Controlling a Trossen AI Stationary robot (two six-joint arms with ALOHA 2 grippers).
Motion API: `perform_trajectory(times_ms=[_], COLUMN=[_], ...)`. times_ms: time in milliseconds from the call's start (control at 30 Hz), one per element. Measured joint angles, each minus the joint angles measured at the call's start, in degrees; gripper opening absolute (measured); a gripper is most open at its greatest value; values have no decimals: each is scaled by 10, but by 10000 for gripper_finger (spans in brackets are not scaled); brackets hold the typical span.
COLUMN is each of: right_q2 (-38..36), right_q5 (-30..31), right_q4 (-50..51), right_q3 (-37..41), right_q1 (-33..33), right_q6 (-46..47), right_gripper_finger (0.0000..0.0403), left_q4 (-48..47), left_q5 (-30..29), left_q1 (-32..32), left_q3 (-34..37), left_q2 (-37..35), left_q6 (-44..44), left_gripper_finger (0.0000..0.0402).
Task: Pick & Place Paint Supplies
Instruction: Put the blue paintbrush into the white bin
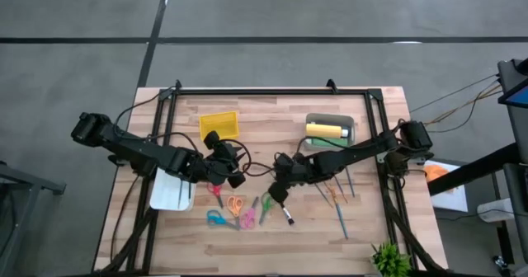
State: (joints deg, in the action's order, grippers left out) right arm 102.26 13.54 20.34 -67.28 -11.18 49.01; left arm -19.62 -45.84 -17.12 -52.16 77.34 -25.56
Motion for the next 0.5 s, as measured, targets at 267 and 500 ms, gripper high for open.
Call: perform_trajectory(times_ms=[267,500], right_q2=[3,40], right_q5=[0,-6], right_q4=[-237,-381], right_q3=[48,85], right_q1=[46,68], right_q6=[-9,75], right_gripper_finger=[16,16], left_q4=[0,0], left_q5=[0,0], left_q1=[0,0], left_q3=[0,0], left_q2=[0,0], left_q6=[0,0], left_gripper_finger=[93,93])
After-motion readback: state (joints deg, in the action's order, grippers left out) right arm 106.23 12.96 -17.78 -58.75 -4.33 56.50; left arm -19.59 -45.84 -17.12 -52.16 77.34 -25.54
